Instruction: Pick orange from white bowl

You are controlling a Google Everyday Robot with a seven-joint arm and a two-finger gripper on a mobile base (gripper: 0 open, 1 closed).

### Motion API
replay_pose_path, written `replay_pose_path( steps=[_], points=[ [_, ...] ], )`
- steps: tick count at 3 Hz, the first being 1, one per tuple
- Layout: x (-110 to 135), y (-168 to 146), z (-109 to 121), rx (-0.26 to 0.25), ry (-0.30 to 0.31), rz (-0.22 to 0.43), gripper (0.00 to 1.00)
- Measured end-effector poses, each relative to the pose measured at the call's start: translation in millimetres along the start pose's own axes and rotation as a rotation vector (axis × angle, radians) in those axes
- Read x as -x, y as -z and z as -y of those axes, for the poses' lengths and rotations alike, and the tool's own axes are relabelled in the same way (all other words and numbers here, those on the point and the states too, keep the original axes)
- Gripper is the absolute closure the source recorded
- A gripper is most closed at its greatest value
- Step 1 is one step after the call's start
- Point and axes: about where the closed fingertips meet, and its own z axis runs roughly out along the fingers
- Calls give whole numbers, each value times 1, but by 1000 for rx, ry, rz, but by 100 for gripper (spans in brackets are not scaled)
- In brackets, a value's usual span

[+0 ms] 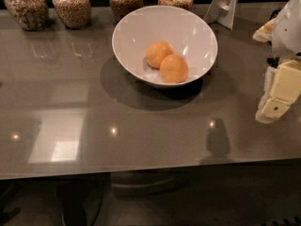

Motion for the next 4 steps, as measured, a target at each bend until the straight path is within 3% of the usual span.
replay_pose_path(
  steps=[1, 2, 3, 4],
  points=[
    [0, 0, 0, 0, 0, 1, 0],
    [15, -3, 18, -28, -44, 76, 0],
    [38, -10, 56, -90, -122, 153, 0],
    [64, -14, 101, -141, -260, 212, 0]
  ],
)
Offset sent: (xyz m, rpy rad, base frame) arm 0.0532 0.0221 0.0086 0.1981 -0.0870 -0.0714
